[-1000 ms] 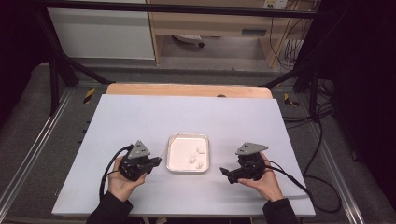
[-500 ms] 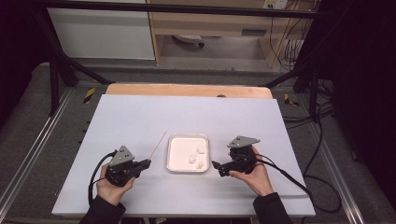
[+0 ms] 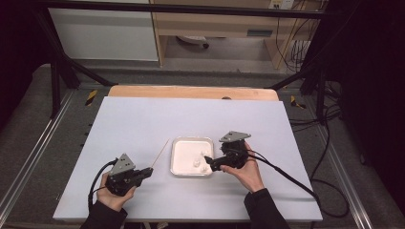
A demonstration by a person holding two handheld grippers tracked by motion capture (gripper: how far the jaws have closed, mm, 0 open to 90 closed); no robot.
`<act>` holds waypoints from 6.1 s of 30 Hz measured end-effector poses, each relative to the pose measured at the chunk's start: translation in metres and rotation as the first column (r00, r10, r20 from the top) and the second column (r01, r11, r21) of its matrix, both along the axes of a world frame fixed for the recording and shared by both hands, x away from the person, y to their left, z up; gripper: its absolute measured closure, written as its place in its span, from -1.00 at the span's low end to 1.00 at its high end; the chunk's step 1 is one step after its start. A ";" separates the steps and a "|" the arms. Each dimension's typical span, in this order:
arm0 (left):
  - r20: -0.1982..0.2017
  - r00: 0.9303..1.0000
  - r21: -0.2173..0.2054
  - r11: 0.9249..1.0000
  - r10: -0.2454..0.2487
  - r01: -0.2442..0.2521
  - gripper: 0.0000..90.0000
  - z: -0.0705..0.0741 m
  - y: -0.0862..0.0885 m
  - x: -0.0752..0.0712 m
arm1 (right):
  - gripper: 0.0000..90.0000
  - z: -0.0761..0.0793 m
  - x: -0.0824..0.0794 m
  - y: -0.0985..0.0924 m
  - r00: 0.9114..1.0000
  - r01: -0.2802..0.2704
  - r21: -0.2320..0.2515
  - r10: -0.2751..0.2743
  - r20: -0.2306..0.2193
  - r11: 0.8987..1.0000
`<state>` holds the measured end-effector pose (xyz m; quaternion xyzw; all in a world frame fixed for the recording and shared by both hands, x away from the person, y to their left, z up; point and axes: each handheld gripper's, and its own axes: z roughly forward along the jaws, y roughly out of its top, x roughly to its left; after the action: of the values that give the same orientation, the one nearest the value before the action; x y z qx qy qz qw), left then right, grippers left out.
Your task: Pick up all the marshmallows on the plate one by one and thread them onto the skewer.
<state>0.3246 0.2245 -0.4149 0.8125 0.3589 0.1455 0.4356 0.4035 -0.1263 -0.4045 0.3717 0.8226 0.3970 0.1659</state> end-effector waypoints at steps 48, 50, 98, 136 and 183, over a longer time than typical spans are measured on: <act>-0.013 1.000 0.009 1.000 -0.016 0.016 0.97 -0.005 -0.006 0.001 | 0.57 -0.040 0.033 0.033 0.993 -0.070 -0.089 0.061 -0.101 0.994; -0.011 1.000 0.009 1.000 -0.016 0.016 0.97 -0.005 -0.006 0.000 | 0.59 -0.038 0.033 0.032 0.994 -0.069 -0.081 0.061 -0.096 0.994; 0.046 0.993 -0.010 0.994 -0.112 0.112 0.97 -0.006 -0.054 -0.014 | 0.63 0.048 -0.011 0.014 0.974 -0.213 0.438 0.224 0.028 0.873; 0.059 0.992 -0.010 0.994 -0.112 0.113 0.98 -0.010 -0.057 -0.016 | 0.76 0.033 -0.016 0.029 0.958 -0.239 0.514 0.287 -0.014 0.823; 0.059 0.997 -0.056 0.997 -0.056 0.060 0.97 -0.006 -0.057 -0.009 | 0.23 0.007 -0.029 0.057 0.941 -0.269 0.430 0.331 -0.074 0.862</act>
<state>0.3154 0.1674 -0.4209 0.8051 0.3266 0.1456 0.4732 0.3745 -0.0697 -0.3979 0.2935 0.7775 0.5547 -0.0409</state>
